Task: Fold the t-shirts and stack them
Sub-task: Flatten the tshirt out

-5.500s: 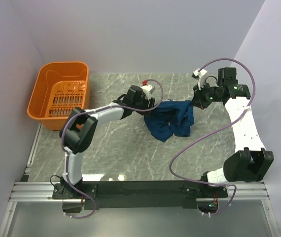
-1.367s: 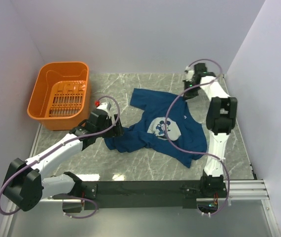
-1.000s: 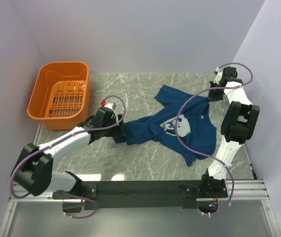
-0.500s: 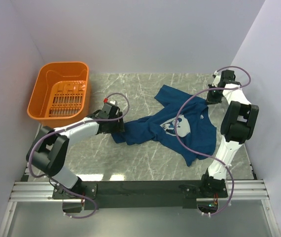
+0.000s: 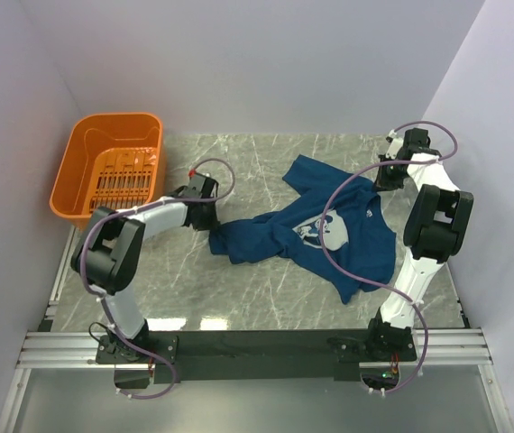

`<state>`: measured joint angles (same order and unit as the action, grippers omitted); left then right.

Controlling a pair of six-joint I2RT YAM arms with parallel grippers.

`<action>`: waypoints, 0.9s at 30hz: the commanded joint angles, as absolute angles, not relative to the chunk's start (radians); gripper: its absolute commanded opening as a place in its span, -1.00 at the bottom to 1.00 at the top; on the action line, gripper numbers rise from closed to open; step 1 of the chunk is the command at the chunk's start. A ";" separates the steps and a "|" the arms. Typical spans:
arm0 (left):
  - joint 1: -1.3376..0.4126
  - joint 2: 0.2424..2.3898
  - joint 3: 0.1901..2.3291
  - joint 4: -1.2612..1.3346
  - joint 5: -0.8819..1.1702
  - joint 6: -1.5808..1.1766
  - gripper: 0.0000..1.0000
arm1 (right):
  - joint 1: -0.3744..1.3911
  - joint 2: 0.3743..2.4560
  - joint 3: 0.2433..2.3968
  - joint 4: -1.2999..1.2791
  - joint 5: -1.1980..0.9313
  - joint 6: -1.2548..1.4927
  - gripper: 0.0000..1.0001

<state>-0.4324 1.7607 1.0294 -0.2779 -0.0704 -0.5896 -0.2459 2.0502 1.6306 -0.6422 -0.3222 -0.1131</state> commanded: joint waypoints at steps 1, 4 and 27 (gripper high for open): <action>-0.431 1.804 1.139 -0.293 -0.063 -0.535 -0.99 | -0.252 1.991 1.661 -0.653 -0.345 -0.143 -1.00; -0.408 1.822 1.215 -0.325 -0.107 -0.500 -0.99 | -0.252 1.976 1.657 -0.657 -0.342 -0.155 -1.00; -0.259 1.755 1.612 -0.353 0.055 -0.370 0.44 | -0.238 1.834 1.660 -0.773 -0.583 -0.402 0.25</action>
<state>-0.2562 1.9450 1.6650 -0.4389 -0.0032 -0.4061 -0.2466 1.9923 1.6966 -0.7136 -0.4618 -0.2626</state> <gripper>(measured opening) 0.700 0.597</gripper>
